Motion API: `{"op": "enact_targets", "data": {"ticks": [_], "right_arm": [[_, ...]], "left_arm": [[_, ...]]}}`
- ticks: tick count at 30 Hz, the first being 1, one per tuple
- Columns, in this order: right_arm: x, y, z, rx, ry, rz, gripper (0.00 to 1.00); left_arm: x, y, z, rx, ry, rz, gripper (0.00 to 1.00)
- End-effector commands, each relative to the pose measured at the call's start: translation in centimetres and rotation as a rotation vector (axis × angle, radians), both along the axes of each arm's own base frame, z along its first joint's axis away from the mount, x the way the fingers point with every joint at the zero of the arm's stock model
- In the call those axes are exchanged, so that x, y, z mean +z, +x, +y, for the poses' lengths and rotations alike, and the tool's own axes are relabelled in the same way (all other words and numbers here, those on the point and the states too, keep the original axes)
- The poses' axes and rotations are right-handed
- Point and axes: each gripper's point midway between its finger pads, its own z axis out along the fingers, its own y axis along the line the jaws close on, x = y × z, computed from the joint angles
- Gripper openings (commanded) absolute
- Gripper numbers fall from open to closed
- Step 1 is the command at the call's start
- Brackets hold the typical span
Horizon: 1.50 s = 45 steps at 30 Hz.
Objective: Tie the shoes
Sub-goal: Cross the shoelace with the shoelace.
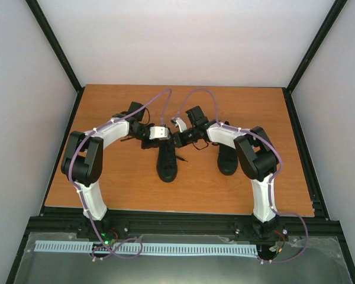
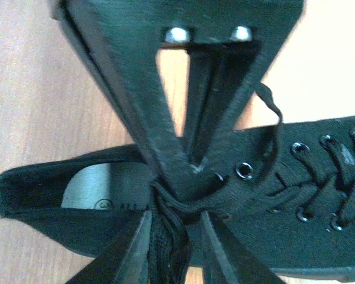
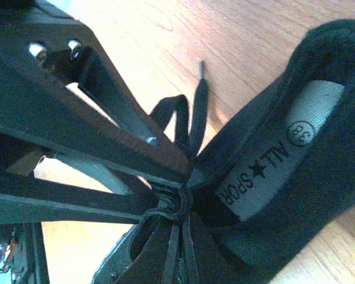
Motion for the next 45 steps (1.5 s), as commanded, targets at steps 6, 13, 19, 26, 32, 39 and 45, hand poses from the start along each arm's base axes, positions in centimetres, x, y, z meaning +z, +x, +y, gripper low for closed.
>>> {"op": "enact_targets", "data": {"ticks": [6,13,19,26,32,39,45], "right_arm": [[2.5,0.5,-0.4,0.017,-0.015,-0.099,0.03],[2.8,0.3,-0.3,0.040,-0.016,-0.099,0.03],[3.1,0.0,0.0,0.064,-0.013,-0.104,0.03],[3.0,0.0,0.2,0.070,-0.015,-0.102,0.03],[2.9,0.0,0.2,0.072,-0.016,-0.100,0.03],[2.8,0.0,0.2,0.073,-0.016,-0.097,0.03],[2.8,-0.1,0.3,0.076,-0.011,-0.097,0.03]], "left_arm": [[3.4,0.2,2.0,-0.023,-0.015,-0.010,0.44],[2.4,1.4,3.9,0.006,0.043,0.010,0.48],[0.6,3.7,4.3,0.063,0.088,-0.012,0.54],[-0.4,6.7,3.4,0.093,0.122,-0.038,0.57],[-2.1,6.5,2.2,0.037,0.171,-0.053,0.59],[-1.9,5.8,0.9,-0.006,0.151,-0.064,0.61],[-1.8,5.6,0.3,-0.018,0.137,-0.075,0.60]]}}
